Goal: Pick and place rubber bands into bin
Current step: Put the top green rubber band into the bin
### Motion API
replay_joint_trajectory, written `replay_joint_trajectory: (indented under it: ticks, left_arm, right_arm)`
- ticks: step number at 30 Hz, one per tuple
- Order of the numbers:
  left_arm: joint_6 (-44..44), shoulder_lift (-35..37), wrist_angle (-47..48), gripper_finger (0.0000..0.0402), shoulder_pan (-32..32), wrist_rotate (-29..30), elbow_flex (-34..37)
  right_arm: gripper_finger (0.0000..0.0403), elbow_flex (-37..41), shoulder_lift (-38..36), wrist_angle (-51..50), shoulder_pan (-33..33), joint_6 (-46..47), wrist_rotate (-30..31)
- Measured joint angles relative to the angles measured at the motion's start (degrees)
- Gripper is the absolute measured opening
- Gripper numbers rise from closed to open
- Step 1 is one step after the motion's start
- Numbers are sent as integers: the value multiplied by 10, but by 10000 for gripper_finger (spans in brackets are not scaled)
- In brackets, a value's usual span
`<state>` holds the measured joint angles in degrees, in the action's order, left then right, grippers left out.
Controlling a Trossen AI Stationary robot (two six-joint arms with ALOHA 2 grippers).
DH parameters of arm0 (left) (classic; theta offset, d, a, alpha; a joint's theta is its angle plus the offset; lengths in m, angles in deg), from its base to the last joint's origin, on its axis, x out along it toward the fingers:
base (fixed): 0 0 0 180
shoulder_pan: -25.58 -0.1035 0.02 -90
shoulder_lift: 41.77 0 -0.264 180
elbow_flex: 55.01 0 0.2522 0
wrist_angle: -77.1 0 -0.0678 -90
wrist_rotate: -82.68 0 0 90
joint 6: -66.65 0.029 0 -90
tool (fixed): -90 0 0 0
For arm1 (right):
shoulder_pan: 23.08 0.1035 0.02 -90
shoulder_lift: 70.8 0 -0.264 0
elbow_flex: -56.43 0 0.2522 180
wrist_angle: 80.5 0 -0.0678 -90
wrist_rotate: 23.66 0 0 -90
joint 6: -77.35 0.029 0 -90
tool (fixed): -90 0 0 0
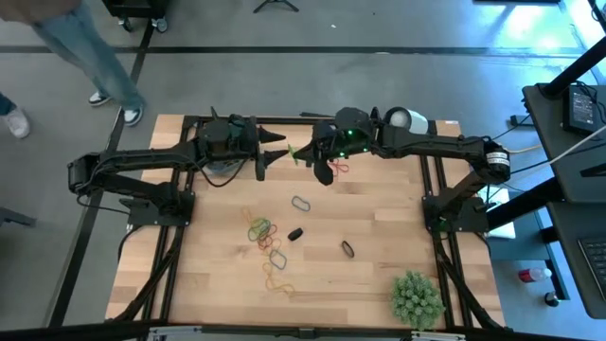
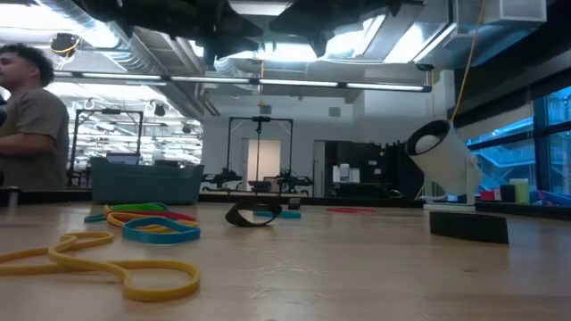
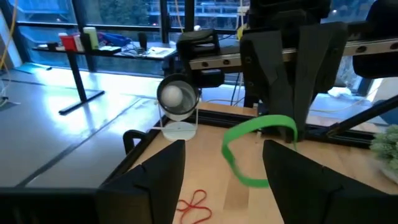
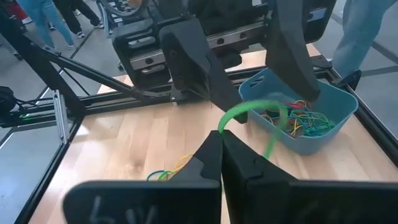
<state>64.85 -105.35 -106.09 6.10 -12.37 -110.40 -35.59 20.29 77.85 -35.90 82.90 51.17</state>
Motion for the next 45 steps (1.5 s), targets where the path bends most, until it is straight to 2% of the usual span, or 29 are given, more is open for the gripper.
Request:
replay_joint_trajectory:
  ticks: [14, 18, 25, 30, 34, 39, 45]
  left_arm:
    - [1, -43, -48, 198, 1, 6, 0]
    - [1, -43, -53, 150, 0, 6, 0]
    - [6, -43, -55, 17, 0, 0, 0]
    - [5, -43, -55, 4, 0, -1, 0]
    - [-5, -43, -55, 4, 0, -1, 0]
    - [-12, -38, -37, 3, -6, -1, 0]
    - [-61, 6, 91, 3, -61, 0, 0]
  right_arm:
    - [0, 0, 0, 8, 4, 0, -16]
    - [0, 0, 0, 5, 4, 1, -17]
    - [0, 0, 0, 4, 4, 2, -17]
    - [2, 0, 0, 4, 4, 2, -13]
    - [31, 0, 0, -10, 4, 8, 7]
    - [102, 0, 0, -22, -4, 16, 13]
    - [167, 0, 0, -58, -14, 31, 30]
